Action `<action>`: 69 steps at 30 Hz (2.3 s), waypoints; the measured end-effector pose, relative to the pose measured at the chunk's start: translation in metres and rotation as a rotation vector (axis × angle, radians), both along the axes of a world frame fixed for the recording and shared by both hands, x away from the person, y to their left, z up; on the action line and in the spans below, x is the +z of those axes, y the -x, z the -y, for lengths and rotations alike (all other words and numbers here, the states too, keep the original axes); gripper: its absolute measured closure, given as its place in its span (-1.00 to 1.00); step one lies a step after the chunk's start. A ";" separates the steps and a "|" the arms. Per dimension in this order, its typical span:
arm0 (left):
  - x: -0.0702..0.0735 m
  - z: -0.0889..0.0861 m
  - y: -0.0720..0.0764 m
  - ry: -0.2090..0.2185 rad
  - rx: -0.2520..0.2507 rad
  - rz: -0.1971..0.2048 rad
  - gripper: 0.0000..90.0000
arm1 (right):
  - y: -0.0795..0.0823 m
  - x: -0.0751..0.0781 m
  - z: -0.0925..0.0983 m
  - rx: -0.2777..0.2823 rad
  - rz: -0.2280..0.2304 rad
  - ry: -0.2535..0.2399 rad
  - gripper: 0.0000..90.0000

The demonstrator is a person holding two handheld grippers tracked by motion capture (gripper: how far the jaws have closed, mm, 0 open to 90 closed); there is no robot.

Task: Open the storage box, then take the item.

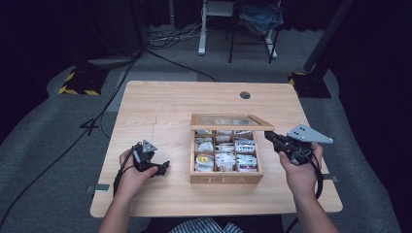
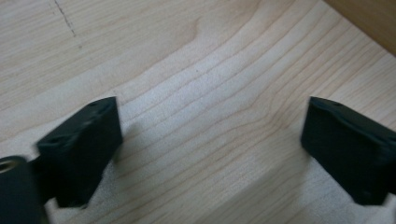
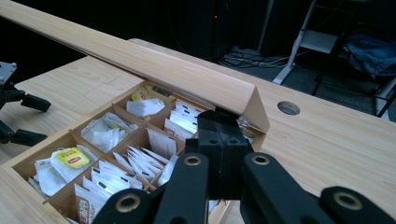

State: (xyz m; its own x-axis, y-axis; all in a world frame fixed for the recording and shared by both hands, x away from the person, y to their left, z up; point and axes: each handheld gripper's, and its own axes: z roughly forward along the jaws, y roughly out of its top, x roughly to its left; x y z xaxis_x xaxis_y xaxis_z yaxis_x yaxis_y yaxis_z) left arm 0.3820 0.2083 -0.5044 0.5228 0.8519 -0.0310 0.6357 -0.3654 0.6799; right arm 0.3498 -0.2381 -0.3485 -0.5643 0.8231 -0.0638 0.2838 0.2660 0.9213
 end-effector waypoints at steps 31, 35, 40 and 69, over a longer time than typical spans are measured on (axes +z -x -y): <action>0.070 0.046 0.023 0.171 -0.248 0.117 -0.35 | -0.002 -0.002 0.000 0.001 0.014 -0.024 1.00; 0.078 0.055 0.026 0.179 -0.290 0.133 -0.25 | -0.002 -0.003 0.000 0.001 0.015 -0.025 1.00; 0.085 0.069 0.025 0.194 -0.335 0.136 -0.15 | -0.001 -0.003 -0.001 -0.001 0.016 -0.023 1.00; 0.081 0.149 0.005 0.283 -0.559 0.013 0.63 | -0.002 -0.004 -0.002 -0.002 0.016 -0.022 1.00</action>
State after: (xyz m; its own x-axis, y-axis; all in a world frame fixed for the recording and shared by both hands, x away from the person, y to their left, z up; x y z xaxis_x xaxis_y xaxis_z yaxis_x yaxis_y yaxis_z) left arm 0.3768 0.0590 -0.4233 0.8887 0.4093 -0.2064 0.3920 -0.4449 0.8053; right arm 0.3517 -0.2365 -0.3522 -0.5616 0.8256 -0.0549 0.2697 0.2454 0.9311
